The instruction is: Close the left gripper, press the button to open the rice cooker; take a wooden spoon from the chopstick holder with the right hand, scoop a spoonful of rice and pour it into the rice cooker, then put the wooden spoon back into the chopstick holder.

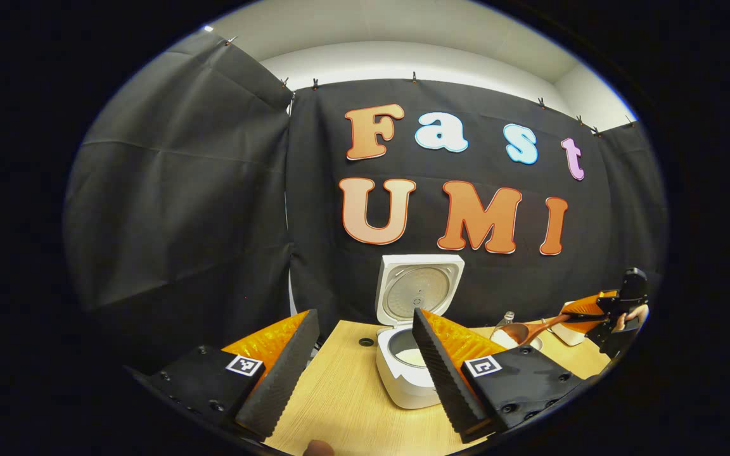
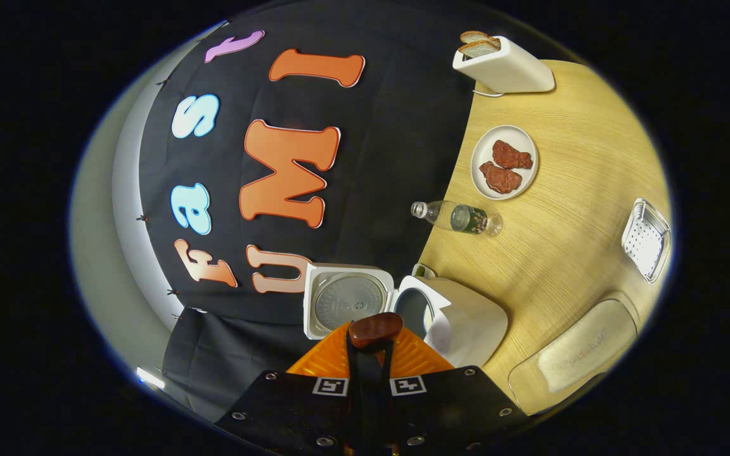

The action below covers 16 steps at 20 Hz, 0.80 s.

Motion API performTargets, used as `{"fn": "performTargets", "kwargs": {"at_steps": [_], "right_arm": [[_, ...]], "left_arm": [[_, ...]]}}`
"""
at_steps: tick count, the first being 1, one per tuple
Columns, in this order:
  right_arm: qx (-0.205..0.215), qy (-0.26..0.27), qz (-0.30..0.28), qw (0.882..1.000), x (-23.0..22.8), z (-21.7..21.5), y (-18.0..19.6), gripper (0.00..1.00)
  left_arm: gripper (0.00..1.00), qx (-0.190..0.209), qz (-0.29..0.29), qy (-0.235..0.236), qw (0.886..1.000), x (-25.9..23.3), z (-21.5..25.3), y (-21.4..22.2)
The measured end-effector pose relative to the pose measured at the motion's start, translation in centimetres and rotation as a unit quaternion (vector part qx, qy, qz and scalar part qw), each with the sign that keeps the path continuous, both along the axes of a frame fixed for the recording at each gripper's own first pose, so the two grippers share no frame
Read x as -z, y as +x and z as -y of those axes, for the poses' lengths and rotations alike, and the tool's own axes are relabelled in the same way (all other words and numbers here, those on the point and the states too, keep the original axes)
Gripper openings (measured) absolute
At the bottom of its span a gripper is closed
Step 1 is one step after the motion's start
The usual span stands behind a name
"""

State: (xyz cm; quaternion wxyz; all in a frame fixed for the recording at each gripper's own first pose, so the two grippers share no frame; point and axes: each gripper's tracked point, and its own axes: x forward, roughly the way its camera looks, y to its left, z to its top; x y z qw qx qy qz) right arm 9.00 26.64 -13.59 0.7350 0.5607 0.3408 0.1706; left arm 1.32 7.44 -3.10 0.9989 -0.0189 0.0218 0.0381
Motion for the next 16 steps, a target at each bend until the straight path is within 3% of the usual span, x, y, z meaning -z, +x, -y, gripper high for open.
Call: {"fn": "performTargets", "kwargs": {"at_steps": [8,16], "right_arm": [[0.009,-0.057,0.052,0.997,-0.5,-6.0,6.7,0.10],[-0.003,-0.126,0.128,0.984,-1.5,-9.7,9.1,0.10]], "left_arm": [[1.00,0.001,-0.005,-0.004,1.000,0.3,-1.3,1.1],[1.00,0.005,-0.005,0.002,1.000,0.2,-2.0,2.0]]}}
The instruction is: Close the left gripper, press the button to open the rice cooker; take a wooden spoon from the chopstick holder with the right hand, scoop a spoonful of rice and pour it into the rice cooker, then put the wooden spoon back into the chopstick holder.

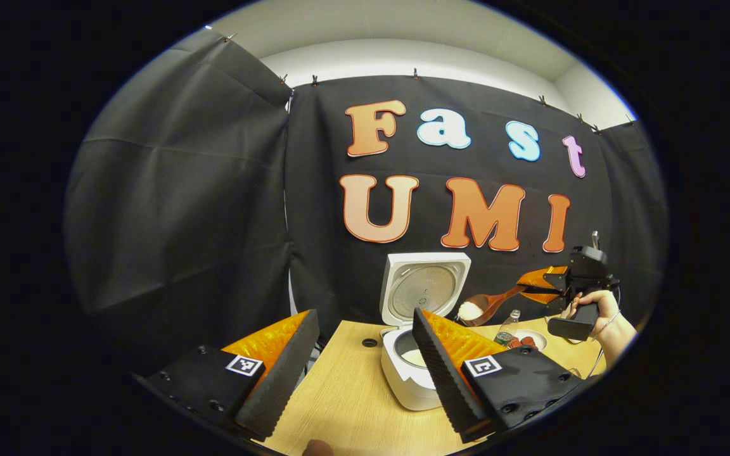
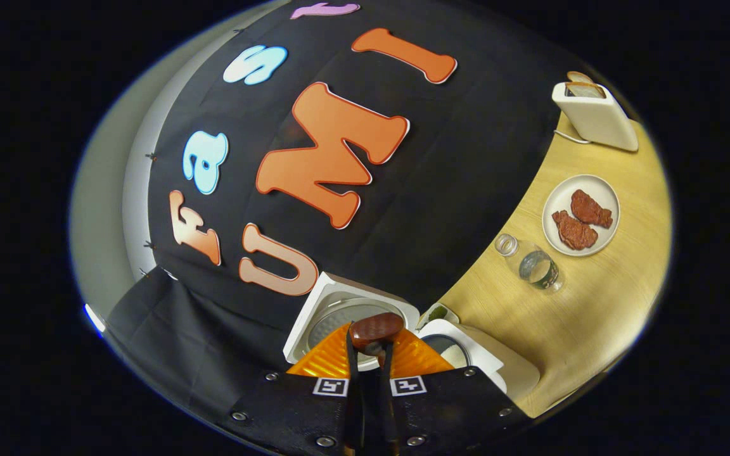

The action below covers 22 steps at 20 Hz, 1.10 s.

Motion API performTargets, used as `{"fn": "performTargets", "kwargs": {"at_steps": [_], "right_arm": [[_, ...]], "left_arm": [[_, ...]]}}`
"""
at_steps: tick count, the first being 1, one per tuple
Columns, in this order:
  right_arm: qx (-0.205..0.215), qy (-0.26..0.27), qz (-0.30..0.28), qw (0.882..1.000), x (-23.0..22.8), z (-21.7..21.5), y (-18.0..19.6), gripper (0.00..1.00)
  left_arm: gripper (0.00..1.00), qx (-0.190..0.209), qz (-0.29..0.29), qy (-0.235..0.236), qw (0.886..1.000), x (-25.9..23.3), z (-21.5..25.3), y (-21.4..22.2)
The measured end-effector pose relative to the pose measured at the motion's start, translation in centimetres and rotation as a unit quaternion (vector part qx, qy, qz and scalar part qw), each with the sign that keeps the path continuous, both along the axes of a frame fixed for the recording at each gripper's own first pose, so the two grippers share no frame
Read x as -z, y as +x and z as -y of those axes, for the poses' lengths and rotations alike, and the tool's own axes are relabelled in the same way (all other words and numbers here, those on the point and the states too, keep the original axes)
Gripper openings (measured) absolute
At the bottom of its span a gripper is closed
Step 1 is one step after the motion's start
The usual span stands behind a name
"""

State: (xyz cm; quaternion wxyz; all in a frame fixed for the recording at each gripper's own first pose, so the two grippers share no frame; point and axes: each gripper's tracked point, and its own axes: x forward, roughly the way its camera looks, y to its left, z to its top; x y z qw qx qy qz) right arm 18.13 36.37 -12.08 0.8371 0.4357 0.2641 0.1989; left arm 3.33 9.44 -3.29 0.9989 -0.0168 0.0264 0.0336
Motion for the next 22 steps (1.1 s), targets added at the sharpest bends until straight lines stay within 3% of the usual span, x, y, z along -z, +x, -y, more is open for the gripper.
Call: {"fn": "performTargets", "kwargs": {"at_steps": [12,22], "right_arm": [[-0.031,-0.102,0.090,0.990,-1.5,-2.6,-0.5,0.10],[-0.053,-0.171,0.152,0.972,-2.7,-3.9,-1.5,0.10]], "left_arm": [[1.00,0.001,-0.006,-0.008,1.000,0.5,-1.3,0.9],[1.00,-0.002,-0.008,-0.004,1.000,0.9,-1.8,1.0]]}}
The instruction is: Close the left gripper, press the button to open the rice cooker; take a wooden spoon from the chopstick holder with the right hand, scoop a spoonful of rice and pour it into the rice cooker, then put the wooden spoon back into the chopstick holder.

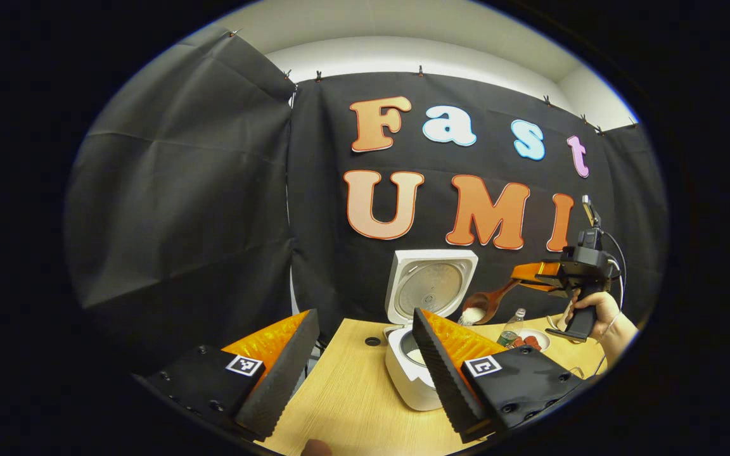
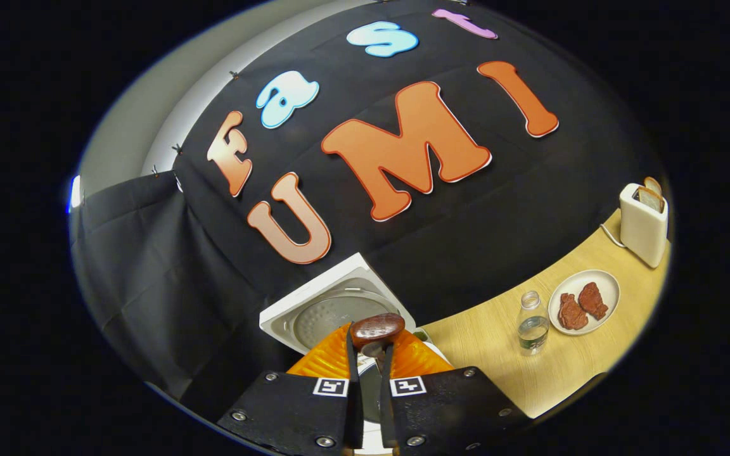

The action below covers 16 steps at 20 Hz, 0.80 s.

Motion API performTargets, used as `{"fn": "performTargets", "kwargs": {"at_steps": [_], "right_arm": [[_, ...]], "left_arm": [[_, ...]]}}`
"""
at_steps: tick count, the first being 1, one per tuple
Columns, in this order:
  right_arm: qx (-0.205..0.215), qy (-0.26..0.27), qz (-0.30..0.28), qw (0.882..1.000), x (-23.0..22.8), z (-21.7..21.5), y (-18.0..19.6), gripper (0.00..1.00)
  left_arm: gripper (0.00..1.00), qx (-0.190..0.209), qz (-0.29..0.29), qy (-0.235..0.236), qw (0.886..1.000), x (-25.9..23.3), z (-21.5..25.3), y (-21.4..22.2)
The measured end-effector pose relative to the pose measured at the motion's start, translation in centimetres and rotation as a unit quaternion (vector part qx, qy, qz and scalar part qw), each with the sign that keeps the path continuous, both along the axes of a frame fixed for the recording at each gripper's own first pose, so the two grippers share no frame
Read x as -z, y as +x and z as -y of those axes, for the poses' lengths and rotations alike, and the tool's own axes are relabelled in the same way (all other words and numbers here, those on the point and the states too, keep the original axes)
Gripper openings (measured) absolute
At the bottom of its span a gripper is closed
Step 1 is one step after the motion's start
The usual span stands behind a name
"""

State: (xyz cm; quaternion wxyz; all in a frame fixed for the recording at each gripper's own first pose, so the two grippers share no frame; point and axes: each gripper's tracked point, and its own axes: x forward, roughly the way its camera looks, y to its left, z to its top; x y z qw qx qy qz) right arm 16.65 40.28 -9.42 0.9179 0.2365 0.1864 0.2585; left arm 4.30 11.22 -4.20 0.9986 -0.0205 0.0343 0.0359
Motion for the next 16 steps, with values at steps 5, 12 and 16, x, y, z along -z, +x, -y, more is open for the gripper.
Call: {"fn": "performTargets", "kwargs": {"at_steps": [5,12,16], "right_arm": [[-0.015,-0.041,0.040,0.998,-0.9,-0.4,-0.6,0.10],[-0.040,-0.091,0.086,0.991,-1.5,-0.8,-1.2,0.10],[-0.054,-0.118,0.119,0.984,-2.3,-1.4,-1.9,0.10]], "left_arm": [[1.00,-0.004,-0.001,0.000,1.000,0.2,-0.6,-0.1],[1.00,-0.005,0.001,0.002,1.000,-0.1,-1.1,-0.2],[1.00,-0.008,-0.002,0.004,1.000,0.3,-1.4,-0.2]]}}
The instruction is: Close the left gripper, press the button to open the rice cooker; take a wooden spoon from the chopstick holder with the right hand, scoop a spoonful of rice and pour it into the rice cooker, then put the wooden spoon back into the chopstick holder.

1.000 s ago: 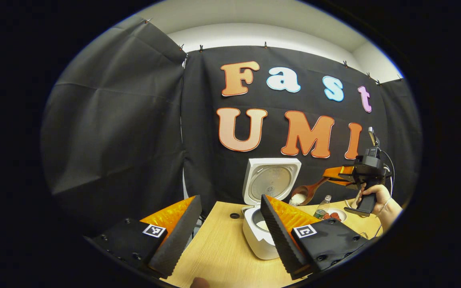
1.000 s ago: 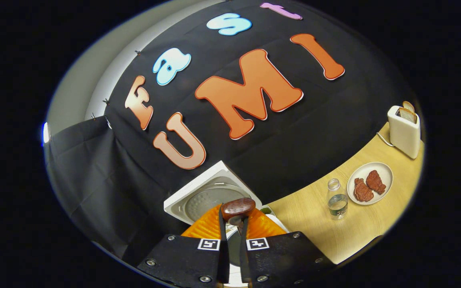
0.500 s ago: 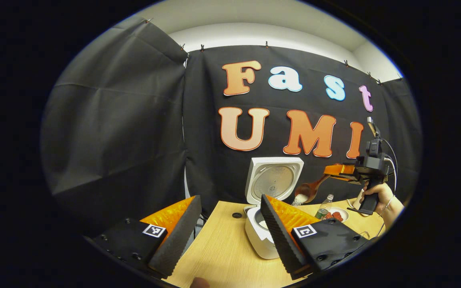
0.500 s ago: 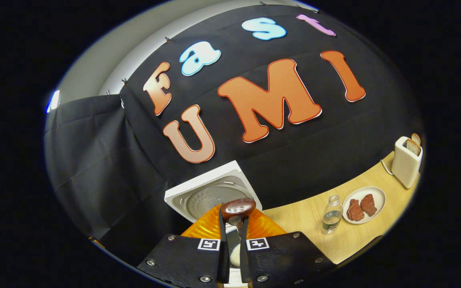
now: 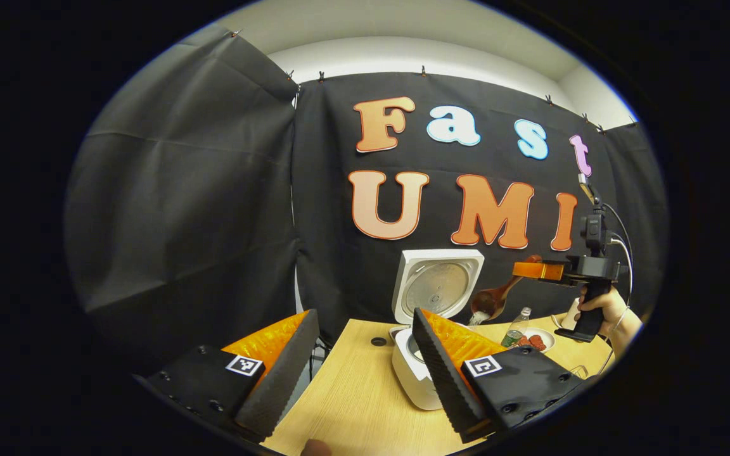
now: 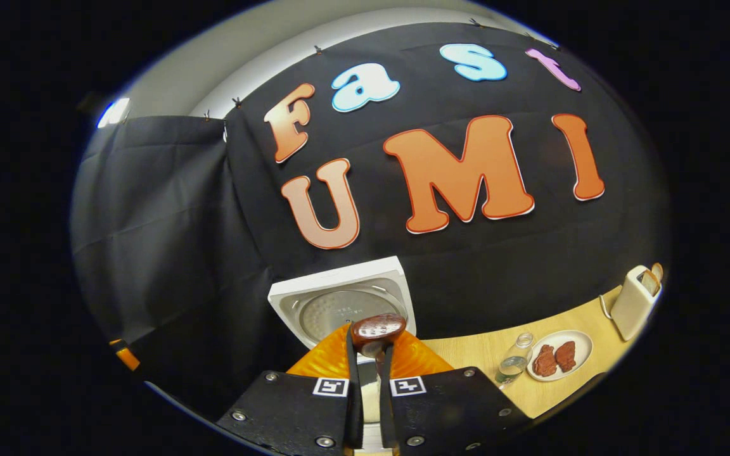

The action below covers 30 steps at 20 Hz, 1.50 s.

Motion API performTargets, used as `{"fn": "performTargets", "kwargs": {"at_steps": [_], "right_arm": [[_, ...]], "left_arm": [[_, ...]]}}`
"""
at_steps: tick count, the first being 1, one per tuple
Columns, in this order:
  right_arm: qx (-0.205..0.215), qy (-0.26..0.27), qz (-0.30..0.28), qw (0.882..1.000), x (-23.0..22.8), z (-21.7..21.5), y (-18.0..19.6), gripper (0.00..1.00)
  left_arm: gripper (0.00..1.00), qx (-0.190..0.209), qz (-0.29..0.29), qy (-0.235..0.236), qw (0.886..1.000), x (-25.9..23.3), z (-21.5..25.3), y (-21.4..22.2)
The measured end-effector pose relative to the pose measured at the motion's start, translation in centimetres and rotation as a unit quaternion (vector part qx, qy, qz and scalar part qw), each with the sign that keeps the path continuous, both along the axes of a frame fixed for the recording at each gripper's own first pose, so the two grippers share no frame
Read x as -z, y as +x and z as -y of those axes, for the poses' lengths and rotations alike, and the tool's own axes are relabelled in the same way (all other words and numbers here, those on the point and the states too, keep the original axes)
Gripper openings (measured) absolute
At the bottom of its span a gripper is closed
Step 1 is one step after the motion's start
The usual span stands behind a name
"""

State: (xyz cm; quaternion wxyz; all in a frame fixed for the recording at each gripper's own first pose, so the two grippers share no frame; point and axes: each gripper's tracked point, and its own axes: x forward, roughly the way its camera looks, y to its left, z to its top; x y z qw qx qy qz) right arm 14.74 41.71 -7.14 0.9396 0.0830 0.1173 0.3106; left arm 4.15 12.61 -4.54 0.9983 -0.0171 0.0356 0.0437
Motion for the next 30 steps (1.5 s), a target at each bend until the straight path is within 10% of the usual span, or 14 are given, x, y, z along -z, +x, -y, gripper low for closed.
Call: {"fn": "performTargets", "kwargs": {"at_steps": [15,30], "right_arm": [[-0.025,-0.034,0.032,0.999,-0.8,0.8,-1.3,0.10],[0.095,-0.007,-0.056,0.994,1.2,21.7,-6.7,0.10]], "left_arm": [[0.98,-0.018,0.004,-0.006,1.000,-0.3,-0.5,-0.8],[1.00,-0.008,0.028,0.005,1.000,-2.4,2.6,1.0]]}}
